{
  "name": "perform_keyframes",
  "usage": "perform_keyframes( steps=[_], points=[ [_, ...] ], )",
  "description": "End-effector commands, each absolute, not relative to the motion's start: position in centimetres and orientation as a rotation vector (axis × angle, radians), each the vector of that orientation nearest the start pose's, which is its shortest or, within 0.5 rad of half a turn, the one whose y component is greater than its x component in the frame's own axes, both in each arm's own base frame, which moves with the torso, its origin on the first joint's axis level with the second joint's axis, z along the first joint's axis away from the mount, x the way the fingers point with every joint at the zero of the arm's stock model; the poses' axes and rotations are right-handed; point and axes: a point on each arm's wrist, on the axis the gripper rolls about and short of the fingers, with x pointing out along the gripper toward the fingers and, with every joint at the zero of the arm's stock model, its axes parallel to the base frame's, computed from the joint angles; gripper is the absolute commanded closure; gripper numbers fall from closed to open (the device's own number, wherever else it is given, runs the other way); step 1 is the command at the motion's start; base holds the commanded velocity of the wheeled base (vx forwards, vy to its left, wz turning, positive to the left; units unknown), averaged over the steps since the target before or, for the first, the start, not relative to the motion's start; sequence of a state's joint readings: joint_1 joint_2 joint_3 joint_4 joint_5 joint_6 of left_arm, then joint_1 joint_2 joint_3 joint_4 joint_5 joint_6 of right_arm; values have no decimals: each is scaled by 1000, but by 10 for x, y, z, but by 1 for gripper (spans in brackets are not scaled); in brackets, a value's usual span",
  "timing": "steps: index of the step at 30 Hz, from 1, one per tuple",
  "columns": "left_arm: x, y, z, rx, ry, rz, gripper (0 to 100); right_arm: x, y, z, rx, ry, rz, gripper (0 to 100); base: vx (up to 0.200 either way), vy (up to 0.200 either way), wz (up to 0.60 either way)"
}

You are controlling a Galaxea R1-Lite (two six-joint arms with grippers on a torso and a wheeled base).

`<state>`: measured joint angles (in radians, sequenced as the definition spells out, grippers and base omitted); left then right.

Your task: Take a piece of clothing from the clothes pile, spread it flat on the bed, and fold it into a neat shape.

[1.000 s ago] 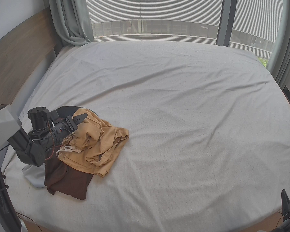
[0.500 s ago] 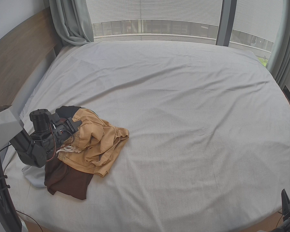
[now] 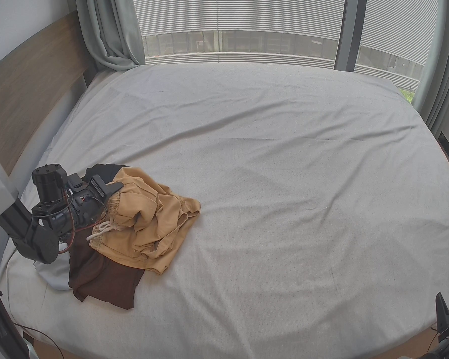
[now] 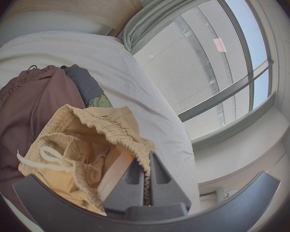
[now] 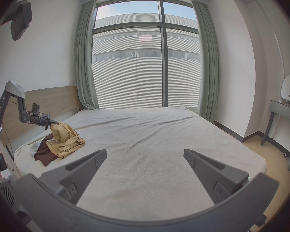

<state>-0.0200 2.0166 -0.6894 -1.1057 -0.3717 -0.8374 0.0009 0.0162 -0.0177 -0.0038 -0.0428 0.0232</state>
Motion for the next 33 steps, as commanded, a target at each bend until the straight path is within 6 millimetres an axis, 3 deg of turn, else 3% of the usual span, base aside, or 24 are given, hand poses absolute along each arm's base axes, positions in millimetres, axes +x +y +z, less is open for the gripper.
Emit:
perform_keyframes(
  steps=[1, 7, 12, 21, 33],
  points=[
    [321, -18, 124, -930, 337, -308, 100, -22, -1, 76, 23, 0, -41, 0, 0, 0, 0],
    [309, -20, 136, -1034, 331, -316, 100, -22, -1, 76, 23, 0, -40, 0, 0, 0, 0],
    [288, -30, 159, -1091, 307, -374, 100, -22, -1, 76, 23, 0, -41, 0, 0, 0, 0],
    [282, -42, 163, -1087, 310, -423, 100, -22, -1, 76, 23, 0, -40, 0, 0, 0, 0],
    [251, -52, 179, -1075, 298, -496, 100, -23, -1, 76, 23, -2, -40, 0, 0, 0, 0]
  ],
)
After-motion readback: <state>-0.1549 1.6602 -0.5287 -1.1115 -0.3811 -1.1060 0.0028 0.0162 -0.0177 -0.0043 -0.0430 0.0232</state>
